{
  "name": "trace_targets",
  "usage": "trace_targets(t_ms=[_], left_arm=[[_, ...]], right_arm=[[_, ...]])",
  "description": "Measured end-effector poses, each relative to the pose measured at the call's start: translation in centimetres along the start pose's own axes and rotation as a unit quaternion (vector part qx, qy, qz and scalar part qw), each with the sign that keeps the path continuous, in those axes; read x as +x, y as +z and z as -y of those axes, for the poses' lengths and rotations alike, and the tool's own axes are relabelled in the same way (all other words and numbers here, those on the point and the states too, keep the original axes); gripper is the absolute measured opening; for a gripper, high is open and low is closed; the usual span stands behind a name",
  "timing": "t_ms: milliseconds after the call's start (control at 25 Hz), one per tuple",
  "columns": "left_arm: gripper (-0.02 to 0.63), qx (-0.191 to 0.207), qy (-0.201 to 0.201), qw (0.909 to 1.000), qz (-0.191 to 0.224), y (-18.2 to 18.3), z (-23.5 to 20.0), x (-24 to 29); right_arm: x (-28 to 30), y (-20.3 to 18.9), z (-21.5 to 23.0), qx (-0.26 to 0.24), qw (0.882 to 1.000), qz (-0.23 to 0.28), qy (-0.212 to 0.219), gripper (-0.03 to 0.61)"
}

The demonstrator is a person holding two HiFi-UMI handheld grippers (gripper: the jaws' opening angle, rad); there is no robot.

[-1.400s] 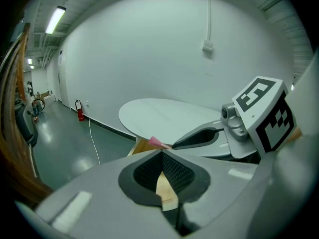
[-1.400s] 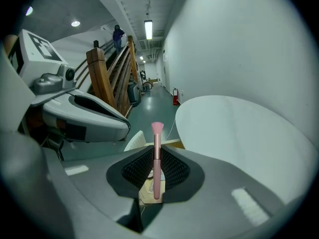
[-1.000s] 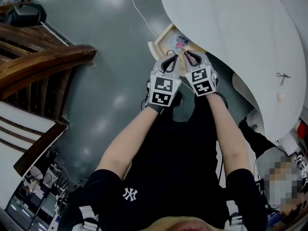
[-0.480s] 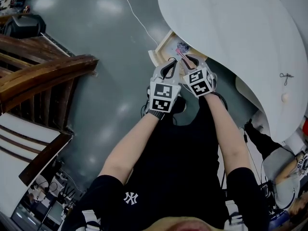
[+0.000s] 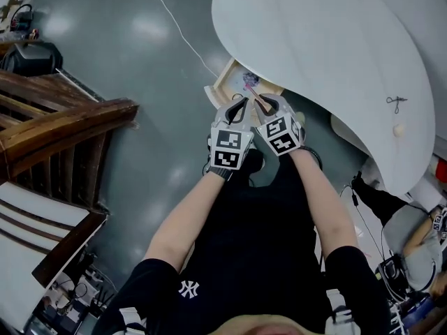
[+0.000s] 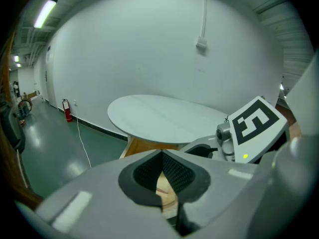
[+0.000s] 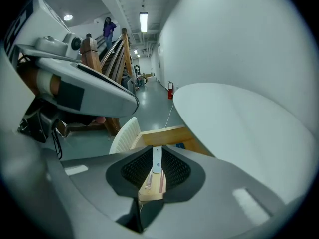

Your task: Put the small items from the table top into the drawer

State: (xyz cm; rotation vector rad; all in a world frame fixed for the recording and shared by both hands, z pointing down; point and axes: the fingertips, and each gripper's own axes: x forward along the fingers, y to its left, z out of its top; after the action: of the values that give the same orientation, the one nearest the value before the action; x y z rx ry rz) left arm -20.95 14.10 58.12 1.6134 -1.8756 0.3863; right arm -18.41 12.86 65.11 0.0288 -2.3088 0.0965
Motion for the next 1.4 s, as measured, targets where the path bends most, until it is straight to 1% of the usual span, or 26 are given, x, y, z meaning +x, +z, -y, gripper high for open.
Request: trace_targets(t_ms=[160,400,520,720,880,1000,1120,1400], left_arm=[[0.0,0.004,-0.016,0.9999,0.0,1.7,2.3,-0.8],[0.0,0.012,-0.037,0.9992,0.013,4.4,5.7,-1.0],[0.0,0.011,-0.048,0.9986,0.018,5.8,7.2,-0.9],[0.0,0.02,-0.067,0.9971,0.029,8.5,10.0,-0.4],[0.0,0.03,-0.087,0.995,0.039,10.8,12.5,0.3],[0.0,0.04,-0.105,0.9929,0.039,11.9,14.7,1.0],[0.0,0.041,-0.128,0.9904,0.033,12.4,17.1,1.9],[0.0,0.063,-0.167,0.9838,0.019,13.3,23.2,4.8]], right_arm=[[-3.8,0.4,0.5,0.01,1.0,0.009,-0.014,0.073],[-8.1,1.1,1.8,0.012,0.999,0.024,-0.034,0.067],[-10.2,1.8,2.6,0.018,0.998,0.035,-0.045,0.054],[-13.5,2.4,4.7,0.026,0.996,0.048,-0.069,0.049],[-16.3,2.6,7.5,0.033,0.993,0.06,-0.097,0.049],[-18.4,2.2,9.4,0.045,0.99,0.066,-0.118,0.051],[-20.4,1.4,11.2,0.059,0.986,0.071,-0.137,0.052],[-24.4,-2.6,16.2,0.099,0.977,0.066,-0.177,0.054]])
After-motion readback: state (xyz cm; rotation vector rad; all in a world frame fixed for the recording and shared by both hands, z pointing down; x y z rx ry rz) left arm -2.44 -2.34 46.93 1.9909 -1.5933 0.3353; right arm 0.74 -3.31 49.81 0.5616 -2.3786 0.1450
